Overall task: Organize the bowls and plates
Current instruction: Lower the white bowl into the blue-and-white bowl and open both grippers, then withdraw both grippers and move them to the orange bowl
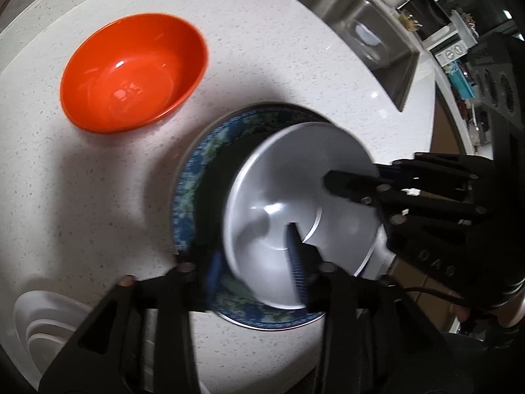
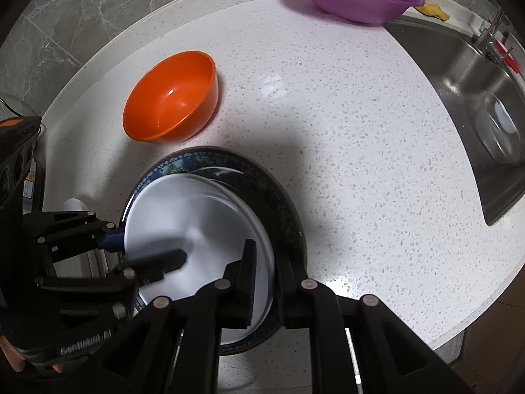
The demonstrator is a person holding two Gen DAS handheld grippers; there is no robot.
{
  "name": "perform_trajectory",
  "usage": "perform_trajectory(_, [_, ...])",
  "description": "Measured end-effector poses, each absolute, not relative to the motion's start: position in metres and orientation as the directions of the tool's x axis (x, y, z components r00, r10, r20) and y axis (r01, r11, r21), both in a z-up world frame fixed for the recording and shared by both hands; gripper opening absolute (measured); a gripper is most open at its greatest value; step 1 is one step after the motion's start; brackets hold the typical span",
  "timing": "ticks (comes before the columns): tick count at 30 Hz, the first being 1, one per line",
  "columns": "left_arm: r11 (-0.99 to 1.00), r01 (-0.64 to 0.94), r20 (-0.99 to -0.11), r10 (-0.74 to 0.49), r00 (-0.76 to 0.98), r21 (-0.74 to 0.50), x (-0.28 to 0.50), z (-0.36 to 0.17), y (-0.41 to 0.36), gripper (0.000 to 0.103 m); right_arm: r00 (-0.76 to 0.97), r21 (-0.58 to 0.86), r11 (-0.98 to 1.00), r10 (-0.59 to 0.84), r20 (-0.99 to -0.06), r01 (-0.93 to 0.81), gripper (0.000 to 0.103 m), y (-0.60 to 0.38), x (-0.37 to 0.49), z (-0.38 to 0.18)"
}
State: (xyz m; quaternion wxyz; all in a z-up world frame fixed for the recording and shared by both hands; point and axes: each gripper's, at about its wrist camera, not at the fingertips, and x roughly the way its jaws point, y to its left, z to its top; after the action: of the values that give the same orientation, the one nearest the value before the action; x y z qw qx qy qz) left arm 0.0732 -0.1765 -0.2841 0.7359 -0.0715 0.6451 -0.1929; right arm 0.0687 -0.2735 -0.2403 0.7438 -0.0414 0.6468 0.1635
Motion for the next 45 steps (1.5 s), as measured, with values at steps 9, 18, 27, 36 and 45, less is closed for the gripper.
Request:
perform_trajectory(9, [0.927, 0.175, -0.919, -0.360, 0.161, -0.332, 0.071, -0.269, -0.168, 0.063, 0.138, 0.202, 0.942, 0.245, -0.960, -0.268, 0.023, -0.280, 0.067, -0.233])
perform_trajectory(18, [0.928, 0.129, -0.901, -0.372, 0.225, -0.350, 0.062, -0.246, -0.149, 0.103, 0.230, 0.204, 0.951, 0.258, -0.938, -0.234, 0.086, -0.299, 0.059, -0.213])
perform_trajectory(27, [0.966, 0.097, -0.888, -0.257, 0.382, -0.238, 0.054, -0.202, -0.115, 0.103, 0.301, 0.219, 0.955, 0.273, -0.914, -0.202, 0.098, -0.331, 0.048, -0.198])
perform_trajectory(36, [0.983, -0.027, -0.911, -0.158, 0.382, -0.181, 0.062, -0.192, -0.048, 0.103, 0.337, 0.249, 0.954, 0.293, -0.895, -0.166, 0.099, -0.348, 0.057, -0.182])
perform_trajectory(45, [0.967, -0.148, -0.907, -0.134, 0.399, -0.208, 0.079, -0.190, 0.023, 0.102, 0.372, 0.271, 0.954, 0.300, -0.879, -0.128, 0.099, -0.370, 0.084, -0.165])
